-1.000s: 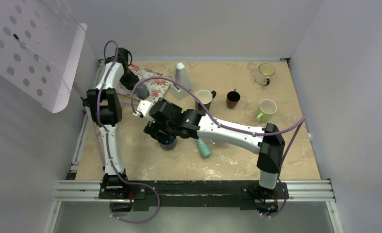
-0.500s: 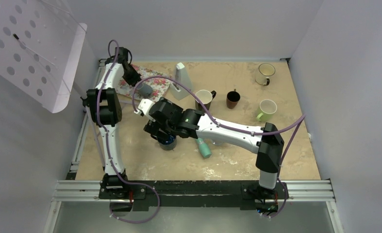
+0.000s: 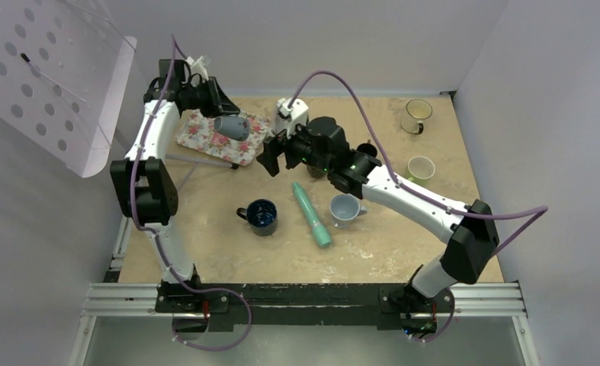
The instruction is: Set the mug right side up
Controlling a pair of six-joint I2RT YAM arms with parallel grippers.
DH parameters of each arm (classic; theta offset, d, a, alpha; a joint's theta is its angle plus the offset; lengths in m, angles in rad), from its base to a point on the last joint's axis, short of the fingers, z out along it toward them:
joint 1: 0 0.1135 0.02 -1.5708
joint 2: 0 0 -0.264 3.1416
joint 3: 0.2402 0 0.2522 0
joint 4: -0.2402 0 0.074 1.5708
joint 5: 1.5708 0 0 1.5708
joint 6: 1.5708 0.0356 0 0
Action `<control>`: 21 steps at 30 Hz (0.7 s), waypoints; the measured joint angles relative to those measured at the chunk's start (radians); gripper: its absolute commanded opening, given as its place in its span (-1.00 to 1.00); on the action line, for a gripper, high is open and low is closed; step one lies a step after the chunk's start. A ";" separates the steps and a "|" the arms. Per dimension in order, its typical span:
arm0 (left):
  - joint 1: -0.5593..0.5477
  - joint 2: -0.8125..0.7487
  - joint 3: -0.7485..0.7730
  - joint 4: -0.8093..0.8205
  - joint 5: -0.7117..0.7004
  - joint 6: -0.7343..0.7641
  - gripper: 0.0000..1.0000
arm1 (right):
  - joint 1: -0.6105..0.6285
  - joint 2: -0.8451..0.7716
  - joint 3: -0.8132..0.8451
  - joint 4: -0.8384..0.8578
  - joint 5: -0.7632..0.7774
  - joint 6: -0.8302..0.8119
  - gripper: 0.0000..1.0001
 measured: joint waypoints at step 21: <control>-0.045 -0.251 -0.104 -0.016 0.326 -0.066 -1.00 | -0.150 0.319 -0.038 0.845 -0.544 0.515 0.20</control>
